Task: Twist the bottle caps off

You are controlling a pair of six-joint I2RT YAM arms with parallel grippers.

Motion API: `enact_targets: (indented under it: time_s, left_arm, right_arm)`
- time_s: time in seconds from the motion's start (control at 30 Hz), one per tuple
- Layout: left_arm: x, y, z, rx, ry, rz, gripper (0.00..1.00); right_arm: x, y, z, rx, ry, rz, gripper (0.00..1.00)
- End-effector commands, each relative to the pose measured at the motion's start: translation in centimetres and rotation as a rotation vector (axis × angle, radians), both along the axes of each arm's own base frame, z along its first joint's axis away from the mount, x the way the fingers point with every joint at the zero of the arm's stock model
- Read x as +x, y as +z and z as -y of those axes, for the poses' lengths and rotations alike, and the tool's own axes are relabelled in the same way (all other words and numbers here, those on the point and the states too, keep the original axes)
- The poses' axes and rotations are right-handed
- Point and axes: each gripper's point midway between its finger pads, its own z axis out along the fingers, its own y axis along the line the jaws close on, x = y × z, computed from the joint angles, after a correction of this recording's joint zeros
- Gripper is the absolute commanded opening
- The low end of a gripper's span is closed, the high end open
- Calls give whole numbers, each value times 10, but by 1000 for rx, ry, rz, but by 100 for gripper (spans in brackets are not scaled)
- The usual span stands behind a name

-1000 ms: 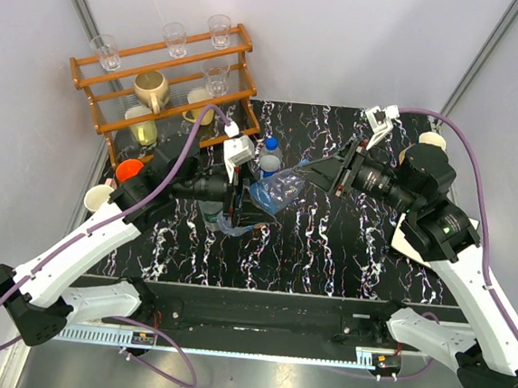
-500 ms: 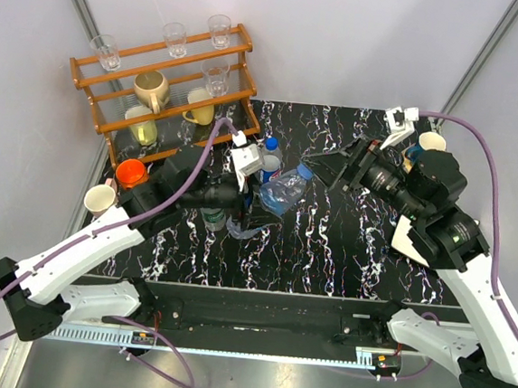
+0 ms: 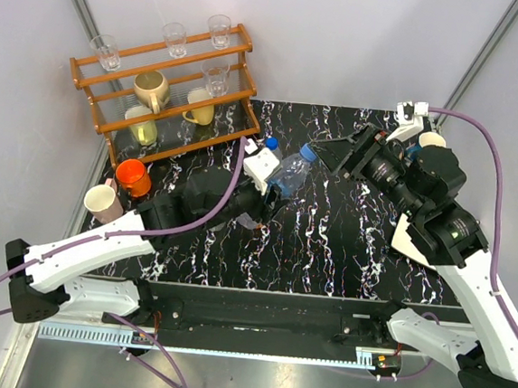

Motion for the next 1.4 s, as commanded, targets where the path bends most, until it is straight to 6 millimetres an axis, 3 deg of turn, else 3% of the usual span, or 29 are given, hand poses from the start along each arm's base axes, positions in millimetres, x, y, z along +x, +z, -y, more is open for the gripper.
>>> enact_targets:
  time_s: [0.0, 0.4, 0.7, 1.07, 1.17, 1.3, 1.37]
  left_arm:
    - [27, 36, -12, -53, 204, 96, 52]
    - [24, 29, -7, -22, 218, 101, 51]
    - [22, 27, -5, -21, 209, 100, 51]
    - [22, 25, -1, -13, 203, 92, 52]
    - [22, 25, 0, -13, 202, 90, 52]
    - [22, 26, 1, -15, 200, 89, 52]
    - [22, 26, 0, -16, 201, 88, 52]
  right_arm:
    - [4, 27, 5, 56, -39, 48, 77]
    - [31, 0, -11, 19, -53, -6, 71]
    - [34, -10, -16, 11, -39, -19, 54]
    - [32, -18, -21, 2, -9, -34, 57]
    - [32, -20, -21, -3, -6, -36, 51]
    - [32, -25, -23, -8, 3, -49, 32]
    - [31, -29, -26, -13, 15, -56, 29]
